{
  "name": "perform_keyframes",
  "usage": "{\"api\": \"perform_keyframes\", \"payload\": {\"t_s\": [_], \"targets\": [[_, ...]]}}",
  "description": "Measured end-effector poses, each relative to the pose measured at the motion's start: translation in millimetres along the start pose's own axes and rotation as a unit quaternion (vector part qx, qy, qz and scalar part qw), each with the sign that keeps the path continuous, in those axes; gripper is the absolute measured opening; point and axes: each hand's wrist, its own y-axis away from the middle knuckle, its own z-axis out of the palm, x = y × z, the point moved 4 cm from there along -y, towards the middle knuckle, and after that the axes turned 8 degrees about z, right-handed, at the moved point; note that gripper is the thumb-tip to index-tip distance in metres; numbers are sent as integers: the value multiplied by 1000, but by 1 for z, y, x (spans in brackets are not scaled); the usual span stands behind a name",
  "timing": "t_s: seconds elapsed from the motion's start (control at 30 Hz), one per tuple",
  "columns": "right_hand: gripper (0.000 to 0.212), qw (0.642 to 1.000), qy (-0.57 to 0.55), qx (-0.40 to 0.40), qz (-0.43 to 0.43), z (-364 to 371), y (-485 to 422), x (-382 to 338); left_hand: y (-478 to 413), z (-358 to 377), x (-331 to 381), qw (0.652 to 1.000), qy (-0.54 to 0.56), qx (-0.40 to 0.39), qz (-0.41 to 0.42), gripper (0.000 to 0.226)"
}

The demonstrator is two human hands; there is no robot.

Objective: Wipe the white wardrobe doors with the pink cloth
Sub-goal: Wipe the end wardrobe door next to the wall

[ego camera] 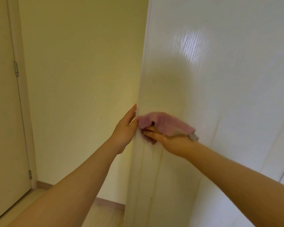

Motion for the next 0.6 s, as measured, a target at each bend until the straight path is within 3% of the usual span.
{"api": "perform_keyframes", "payload": {"t_s": [0.07,0.13,0.17,0.23,0.3,0.37,0.43,0.47,0.53,0.6], "targets": [[21,997,-24,79,3,-24,-12,4,-1,1,-2,1000,-2,15,-4,44],[27,990,-73,107,59,-32,-13,2,1,2,-4,1000,-2,31,-2,43],[30,988,-98,101,61,-21,-9,-4,1,2,-4,999,-5,38,0,42],[36,997,27,68,31,5,9,-13,2,3,-5,999,-16,38,-1,43],[27,1000,3,-9,21,1,14,-17,2,2,-4,999,-20,35,-6,45],[19,999,-25,46,13,-35,-3,-10,2,1,-4,999,-12,41,-12,44],[28,986,-7,154,67,-69,-18,7,2,3,-4,999,-9,43,-18,44],[38,983,47,165,67,-70,-18,12,3,3,-4,999,-9,46,-18,44],[48,963,229,138,34,-45,-2,8,5,4,-5,998,-8,52,-18,44],[49,968,244,37,-45,-5,27,0,5,4,-5,998,-13,56,-16,43]]}}
